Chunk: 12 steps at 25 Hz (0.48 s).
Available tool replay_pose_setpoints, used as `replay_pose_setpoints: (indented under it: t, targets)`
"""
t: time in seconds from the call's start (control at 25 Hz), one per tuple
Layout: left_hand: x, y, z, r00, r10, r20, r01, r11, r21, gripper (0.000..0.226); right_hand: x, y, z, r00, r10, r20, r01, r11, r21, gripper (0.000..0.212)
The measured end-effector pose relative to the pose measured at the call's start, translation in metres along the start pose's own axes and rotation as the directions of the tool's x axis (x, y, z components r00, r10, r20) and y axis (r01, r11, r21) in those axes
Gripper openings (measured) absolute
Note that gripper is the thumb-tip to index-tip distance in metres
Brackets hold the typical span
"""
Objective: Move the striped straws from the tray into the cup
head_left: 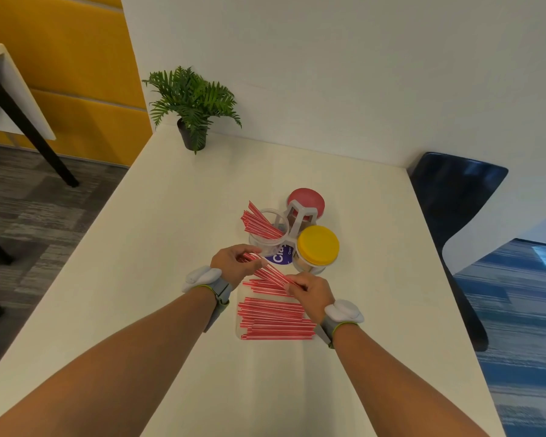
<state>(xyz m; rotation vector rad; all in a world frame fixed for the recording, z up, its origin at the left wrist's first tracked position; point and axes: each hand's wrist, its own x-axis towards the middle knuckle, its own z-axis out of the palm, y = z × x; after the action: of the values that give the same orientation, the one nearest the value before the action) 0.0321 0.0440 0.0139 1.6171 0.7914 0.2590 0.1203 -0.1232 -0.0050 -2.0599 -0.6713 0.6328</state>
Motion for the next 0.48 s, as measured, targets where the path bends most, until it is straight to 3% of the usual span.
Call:
replay_pose_setpoints:
  t: [0.16,0.36,0.48]
  targets:
    - [0.001,-0.004,0.001,0.998,-0.047,0.031,0.048,0.999,-0.003,0.007,-0.005,0.0,0.0,0.998,0.046,0.05,-0.049,0.996,0.075,0.023]
    - [0.007,0.005,0.0,0.998,-0.006,0.065,0.0,0.996,0.089,0.006,-0.004,0.005,0.002,0.993,0.041,0.109,-0.047,0.998,0.05,0.026]
    - [0.02,0.026,-0.011,0.994,0.065,0.083,-0.079,0.982,0.171,0.019,-0.003,0.005,0.001,0.994,0.04,0.102,-0.048,0.996,0.076,0.028]
